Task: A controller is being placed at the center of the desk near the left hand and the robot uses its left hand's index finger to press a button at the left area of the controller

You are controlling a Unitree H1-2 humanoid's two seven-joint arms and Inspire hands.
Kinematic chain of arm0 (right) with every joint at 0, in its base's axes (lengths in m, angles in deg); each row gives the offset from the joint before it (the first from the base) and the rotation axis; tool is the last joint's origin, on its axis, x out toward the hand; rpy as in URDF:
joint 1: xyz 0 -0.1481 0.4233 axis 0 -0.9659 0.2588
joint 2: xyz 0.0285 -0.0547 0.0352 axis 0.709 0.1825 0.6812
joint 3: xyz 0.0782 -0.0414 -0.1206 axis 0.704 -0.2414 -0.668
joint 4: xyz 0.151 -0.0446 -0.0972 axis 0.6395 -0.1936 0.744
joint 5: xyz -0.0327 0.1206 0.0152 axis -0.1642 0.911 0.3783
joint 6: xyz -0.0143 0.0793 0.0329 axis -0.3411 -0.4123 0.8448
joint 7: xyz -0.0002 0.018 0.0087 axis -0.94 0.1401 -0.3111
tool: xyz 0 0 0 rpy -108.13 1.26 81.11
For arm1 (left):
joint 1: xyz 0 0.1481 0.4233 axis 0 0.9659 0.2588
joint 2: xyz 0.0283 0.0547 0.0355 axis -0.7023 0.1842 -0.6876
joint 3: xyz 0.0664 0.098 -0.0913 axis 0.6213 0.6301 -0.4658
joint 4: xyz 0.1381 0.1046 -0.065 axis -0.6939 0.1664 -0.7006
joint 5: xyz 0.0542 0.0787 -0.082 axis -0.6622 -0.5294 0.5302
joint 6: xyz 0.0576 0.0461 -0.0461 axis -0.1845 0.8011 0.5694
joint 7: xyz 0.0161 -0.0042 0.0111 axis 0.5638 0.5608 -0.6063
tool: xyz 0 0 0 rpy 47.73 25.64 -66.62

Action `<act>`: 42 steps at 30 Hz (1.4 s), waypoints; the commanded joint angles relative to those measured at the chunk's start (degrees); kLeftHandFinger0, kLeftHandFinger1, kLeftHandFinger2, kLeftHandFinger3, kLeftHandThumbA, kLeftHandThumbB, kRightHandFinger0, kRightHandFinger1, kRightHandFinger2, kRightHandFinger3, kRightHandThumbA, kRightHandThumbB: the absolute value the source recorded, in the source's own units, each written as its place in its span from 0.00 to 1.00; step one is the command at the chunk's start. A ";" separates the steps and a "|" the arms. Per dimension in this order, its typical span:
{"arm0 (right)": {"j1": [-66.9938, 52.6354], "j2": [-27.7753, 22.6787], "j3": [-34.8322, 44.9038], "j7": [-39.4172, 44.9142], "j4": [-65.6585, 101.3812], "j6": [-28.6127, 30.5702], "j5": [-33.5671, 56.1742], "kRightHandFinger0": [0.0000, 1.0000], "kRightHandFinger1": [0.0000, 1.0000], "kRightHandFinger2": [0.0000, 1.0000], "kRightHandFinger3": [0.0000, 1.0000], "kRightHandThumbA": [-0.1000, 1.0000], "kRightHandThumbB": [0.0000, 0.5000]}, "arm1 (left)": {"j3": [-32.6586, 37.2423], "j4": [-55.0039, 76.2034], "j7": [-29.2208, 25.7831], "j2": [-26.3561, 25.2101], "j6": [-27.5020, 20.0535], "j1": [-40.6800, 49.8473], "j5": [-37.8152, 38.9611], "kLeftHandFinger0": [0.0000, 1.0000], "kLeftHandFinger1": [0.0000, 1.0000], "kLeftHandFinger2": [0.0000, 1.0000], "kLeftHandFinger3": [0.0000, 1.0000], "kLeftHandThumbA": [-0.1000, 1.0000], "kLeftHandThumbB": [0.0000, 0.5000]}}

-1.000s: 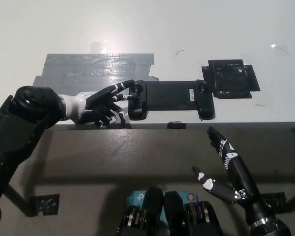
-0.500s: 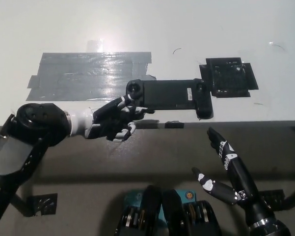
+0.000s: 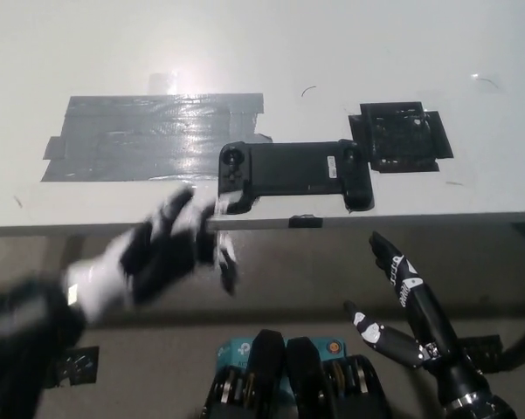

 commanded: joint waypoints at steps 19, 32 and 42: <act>-4.17 0.94 -0.98 1.07 1.44 2.59 1.72 1.00 1.00 1.00 1.00 0.67 0.39 | -2.56 -13.51 -21.99 11.85 -39.43 17.08 -27.37 1.00 1.00 1.00 1.00 1.00 0.71; -2.74 1.33 -1.10 0.95 0.69 2.79 1.48 1.00 1.00 1.00 1.00 0.68 0.38 | -3.15 -15.53 -25.46 12.41 -44.01 15.91 -29.96 1.00 1.00 1.00 1.00 1.00 0.71; -2.04 1.39 -0.74 0.61 0.28 3.14 1.34 1.00 1.00 1.00 1.00 0.73 0.40 | -4.23 -16.15 -28.47 14.17 -48.55 15.31 -32.37 1.00 1.00 1.00 1.00 1.00 0.69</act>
